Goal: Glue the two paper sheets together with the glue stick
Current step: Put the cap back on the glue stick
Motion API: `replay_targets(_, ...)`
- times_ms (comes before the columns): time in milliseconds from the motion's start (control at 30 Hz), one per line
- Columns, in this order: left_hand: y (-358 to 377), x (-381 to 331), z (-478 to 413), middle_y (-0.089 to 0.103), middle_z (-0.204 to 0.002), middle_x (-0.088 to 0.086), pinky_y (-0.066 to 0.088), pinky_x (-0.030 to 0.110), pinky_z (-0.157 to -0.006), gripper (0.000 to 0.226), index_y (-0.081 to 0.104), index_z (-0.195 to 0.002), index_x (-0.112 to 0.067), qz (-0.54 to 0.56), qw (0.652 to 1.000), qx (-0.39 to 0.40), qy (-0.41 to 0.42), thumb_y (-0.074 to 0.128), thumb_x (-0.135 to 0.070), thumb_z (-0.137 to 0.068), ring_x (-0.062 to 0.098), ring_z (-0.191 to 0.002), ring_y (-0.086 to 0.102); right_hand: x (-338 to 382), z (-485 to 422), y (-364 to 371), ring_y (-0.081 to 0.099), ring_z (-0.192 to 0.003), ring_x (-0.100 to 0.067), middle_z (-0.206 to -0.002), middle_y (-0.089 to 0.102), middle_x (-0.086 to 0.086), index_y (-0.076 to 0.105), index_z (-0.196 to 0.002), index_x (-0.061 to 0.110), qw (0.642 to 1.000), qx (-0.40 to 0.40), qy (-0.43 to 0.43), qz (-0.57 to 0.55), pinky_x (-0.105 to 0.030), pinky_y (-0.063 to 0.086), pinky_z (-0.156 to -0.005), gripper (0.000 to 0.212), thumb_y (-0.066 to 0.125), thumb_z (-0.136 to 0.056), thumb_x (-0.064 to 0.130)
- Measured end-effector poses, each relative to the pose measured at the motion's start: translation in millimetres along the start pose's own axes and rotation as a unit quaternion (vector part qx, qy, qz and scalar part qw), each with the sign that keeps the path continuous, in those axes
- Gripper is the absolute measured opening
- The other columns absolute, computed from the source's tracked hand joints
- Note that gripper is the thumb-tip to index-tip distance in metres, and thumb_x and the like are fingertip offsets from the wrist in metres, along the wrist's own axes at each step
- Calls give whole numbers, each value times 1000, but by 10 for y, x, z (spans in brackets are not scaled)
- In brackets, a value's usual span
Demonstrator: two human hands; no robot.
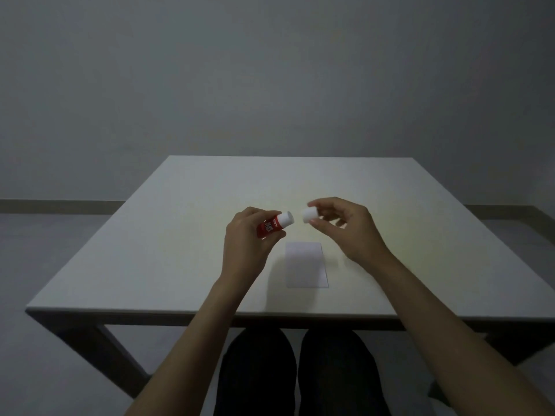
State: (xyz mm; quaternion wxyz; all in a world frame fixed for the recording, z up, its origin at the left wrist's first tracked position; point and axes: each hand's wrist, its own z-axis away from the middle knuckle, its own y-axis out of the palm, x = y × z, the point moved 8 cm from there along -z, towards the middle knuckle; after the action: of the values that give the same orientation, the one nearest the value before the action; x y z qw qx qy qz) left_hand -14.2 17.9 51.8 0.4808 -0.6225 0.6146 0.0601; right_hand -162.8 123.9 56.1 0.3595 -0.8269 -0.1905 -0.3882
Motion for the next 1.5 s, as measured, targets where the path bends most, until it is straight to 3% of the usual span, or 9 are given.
replay_targets(367,2,-84,46,70,-89,5,52,33,-70,34,73,-100,-13,-18,999,29,29,81,-19,-68,19,-78,60,178,35,156,56,-72,6,-84,63,21,69,-101,22,999,33,-19,27,2,38,-66,23,70,-79,21)
replay_targets(467,9,-85,72,67,-84,2,48,31,-62,32,74,-97,-15,-51,997,45,31,81,-22,-66,18,-74,58,203,66,296,56,-63,-1,-69,61,15,70,-89,16,994,69,-21,79,-7,41,-58,17,65,-82,31)
replay_targets(567,14,-48,134,61,-80,-4,35,23,-52,30,73,-93,-18,-103,993,49,27,81,-26,-66,13,-69,50,84,94,403,51,-52,-13,-58,60,-1,66,-70,9,976,78,18,204,-24,37,-58,50,43,-91,48)
replay_targets(700,-24,10,131,60,-80,-7,38,25,-55,28,71,-90,-20,-86,995,45,11,81,-28,-65,14,-71,53,139,127,451,55,-64,-15,-79,58,8,56,-109,22,985,114,-10,128,-28,45,-63,32,52,-87,45)
replay_targets(867,-11,-42,139,61,-79,-4,41,29,-54,28,71,-87,-18,-86,995,48,28,82,-27,-63,15,-69,52,158,119,446,51,-52,-19,-60,60,-5,63,-76,6,981,39,1,192,-36,44,-54,50,41,-92,48)
replay_targets(1000,-56,11,108,62,-81,-2,47,36,-58,27,69,-86,-18,-64,997,42,11,82,-27,-64,18,-72,56,212,104,478,48,-53,-3,-68,51,11,58,-113,20,994,87,-24,62,-13,40,-55,31,55,-88,37)
replay_targets(1067,-45,-13,93,62,-81,-2,49,37,-59,27,68,-85,-17,-53,997,45,15,82,-27,-64,18,-72,57,220,118,470,47,-52,-4,-65,52,7,60,-97,17,996,69,-31,54,-18,41,-53,21,58,-86,35)
replay_targets(1167,51,-73,72,59,-80,-3,48,34,-58,28,65,-83,-18,-49,997,58,27,83,-27,-62,18,-71,57,177,120,306,48,-46,-9,-51,54,6,64,-69,8,993,-11,-1,120,-28,41,-52,53,45,-84,56)
replay_targets(1500,136,815,-573,60,-78,0,39,21,-60,34,51,-78,-11,97,976,-34,-192,82,-17,-65,17,-74,56,-358,404,-106,48,-42,0,-56,57,-1,70,-88,9,992,-52,103,44,-22,39,-56,35,43,-96,30)
